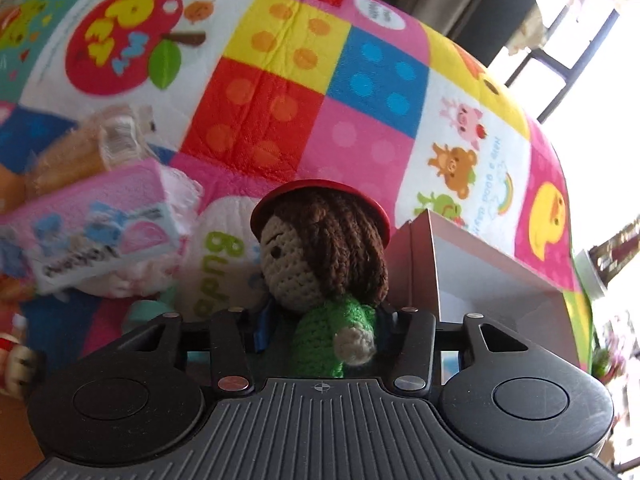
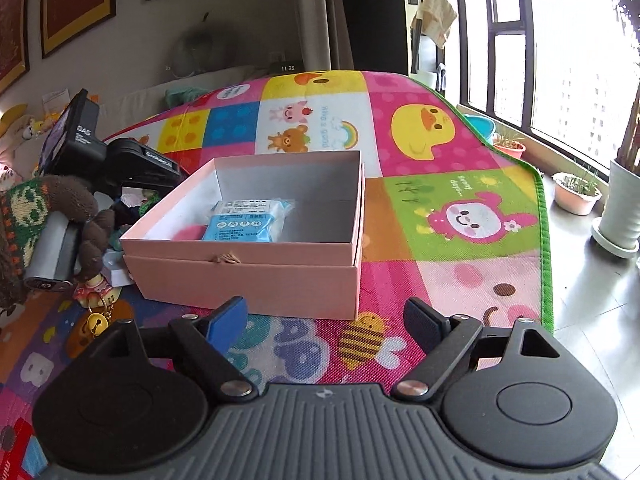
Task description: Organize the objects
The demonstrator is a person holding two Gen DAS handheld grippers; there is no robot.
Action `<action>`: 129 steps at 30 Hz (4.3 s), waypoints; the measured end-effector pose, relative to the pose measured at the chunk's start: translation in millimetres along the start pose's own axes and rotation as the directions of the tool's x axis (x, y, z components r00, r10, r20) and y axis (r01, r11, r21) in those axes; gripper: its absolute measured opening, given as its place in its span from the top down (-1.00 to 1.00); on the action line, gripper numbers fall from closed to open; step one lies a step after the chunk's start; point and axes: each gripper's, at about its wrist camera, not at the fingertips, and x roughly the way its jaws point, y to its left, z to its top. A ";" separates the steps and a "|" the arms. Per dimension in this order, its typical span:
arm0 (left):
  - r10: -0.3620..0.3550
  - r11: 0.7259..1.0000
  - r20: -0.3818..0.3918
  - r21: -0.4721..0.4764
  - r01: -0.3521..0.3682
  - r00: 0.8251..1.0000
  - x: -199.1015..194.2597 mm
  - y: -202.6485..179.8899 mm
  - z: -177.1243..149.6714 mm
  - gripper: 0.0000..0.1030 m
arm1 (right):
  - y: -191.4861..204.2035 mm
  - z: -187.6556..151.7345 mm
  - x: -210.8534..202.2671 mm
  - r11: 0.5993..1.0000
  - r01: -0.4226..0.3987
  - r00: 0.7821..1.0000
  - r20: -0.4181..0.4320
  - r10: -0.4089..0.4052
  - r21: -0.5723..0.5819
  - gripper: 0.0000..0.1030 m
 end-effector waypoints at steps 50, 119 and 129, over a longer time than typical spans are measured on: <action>-0.115 0.980 -0.003 0.162 0.114 0.993 -176.6 80.3 -165.8 0.01 | 108.7 -32.6 -18.3 0.935 -0.255 0.933 -0.315 0.172 -0.246 0.01; -0.387 0.906 -0.028 0.174 0.386 0.922 -127.0 -96.5 -57.9 0.07 | 12.8 22.7 -93.7 0.987 -0.148 0.982 0.112 0.154 -0.065 -0.08; -0.242 0.964 -0.183 0.071 0.258 0.953 9.1 -143.2 -74.2 0.00 | -20.9 11.3 -87.9 0.994 -0.100 0.987 0.120 0.105 -0.043 -0.03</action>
